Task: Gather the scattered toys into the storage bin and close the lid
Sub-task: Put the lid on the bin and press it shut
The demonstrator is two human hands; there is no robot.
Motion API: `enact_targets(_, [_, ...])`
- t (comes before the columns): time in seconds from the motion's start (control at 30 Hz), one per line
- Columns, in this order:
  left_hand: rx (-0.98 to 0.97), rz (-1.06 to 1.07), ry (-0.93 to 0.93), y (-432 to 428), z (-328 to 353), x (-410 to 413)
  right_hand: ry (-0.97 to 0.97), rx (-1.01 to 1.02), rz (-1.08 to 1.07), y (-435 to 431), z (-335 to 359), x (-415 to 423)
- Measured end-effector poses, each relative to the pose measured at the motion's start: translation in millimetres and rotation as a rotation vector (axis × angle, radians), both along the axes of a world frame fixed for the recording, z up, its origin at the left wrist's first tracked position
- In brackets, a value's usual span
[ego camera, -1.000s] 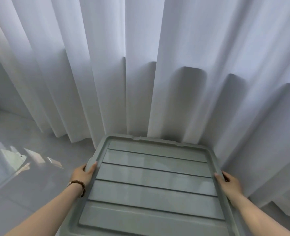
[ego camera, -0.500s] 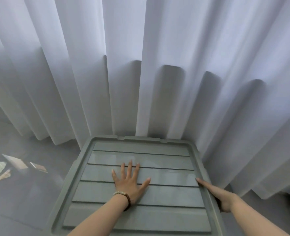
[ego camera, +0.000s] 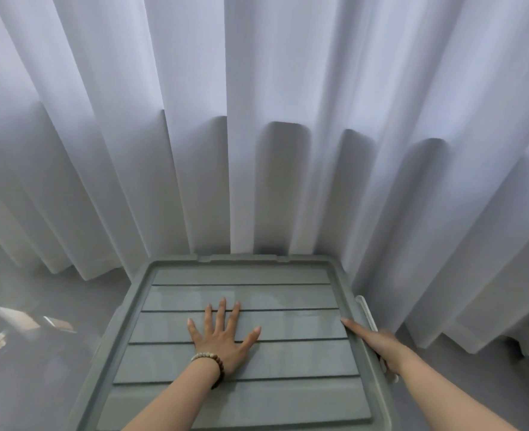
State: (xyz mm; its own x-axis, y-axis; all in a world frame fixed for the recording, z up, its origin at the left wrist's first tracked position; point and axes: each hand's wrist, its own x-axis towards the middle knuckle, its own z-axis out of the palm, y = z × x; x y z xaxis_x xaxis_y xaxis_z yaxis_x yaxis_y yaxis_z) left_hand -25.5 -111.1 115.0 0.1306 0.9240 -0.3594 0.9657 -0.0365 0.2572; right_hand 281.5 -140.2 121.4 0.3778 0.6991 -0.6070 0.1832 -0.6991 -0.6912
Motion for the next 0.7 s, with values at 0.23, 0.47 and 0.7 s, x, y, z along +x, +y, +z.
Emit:
enact_targets(0.23, [0.004,0.005,0.008,-0.8,0.9,1.8,-0.370,0.270,-0.093,2.8,-9.5,-19.3])
enact_targets(0.47, [-0.004,0.000,-0.008,-0.6,2.6,-0.9,-0.494,0.317,-0.151,4.3,-7.3,-25.6])
enact_targets(0.7, [0.030,-0.014,-0.050,-0.4,-2.6,-8.7,-0.602,0.306,-0.128,19.1,-11.6,-41.2])
